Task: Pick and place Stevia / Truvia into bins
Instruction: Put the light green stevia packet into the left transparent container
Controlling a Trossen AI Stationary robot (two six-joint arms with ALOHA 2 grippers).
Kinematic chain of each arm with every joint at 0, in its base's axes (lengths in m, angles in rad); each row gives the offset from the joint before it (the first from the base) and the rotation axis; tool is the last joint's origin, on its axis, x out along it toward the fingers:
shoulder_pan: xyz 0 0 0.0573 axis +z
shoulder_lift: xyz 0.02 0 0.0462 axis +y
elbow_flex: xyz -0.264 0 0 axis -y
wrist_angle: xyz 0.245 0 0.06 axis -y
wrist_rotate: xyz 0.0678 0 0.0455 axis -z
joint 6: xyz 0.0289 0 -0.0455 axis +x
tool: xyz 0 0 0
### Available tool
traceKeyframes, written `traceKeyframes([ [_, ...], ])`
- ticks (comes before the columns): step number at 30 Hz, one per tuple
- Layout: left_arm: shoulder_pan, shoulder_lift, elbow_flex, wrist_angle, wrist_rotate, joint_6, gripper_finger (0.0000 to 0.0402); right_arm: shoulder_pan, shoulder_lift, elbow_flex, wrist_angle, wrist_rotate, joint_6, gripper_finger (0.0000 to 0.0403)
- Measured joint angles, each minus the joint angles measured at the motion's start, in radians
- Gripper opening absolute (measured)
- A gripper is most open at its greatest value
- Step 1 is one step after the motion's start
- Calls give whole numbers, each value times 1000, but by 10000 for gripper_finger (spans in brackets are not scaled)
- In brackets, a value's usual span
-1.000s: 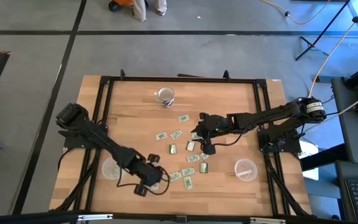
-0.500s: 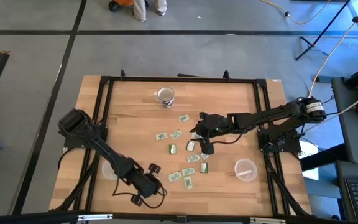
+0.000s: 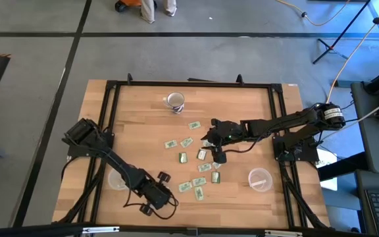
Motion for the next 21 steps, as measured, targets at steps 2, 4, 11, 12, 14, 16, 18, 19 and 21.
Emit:
traceKeyframes([
  [2,0,4,2,2,0,0,67,0,0,0,0,0,-1,184],
  [4,0,5,2,0,0,-1,59,0,0,0,0,0,-2,184],
  [11,1,6,2,-2,0,-10,21,0,0,0,-1,0,-2,184],
  [12,1,6,2,-3,0,-10,15,0,0,0,-1,0,-3,184],
  [14,1,2,1,-6,1,-10,5,0,0,0,-1,0,-4,184],
  [16,0,-7,-1,-16,6,-10,4,0,0,0,-1,0,-5,184],
  [18,0,-25,-4,-42,11,-10,4,0,0,0,-1,0,-5,184],
  [19,0,-36,-5,-53,10,-10,3,0,0,0,-1,0,-5,184],
  [21,1,-71,-4,-72,3,-11,2,0,0,0,-1,0,-5,184],
])
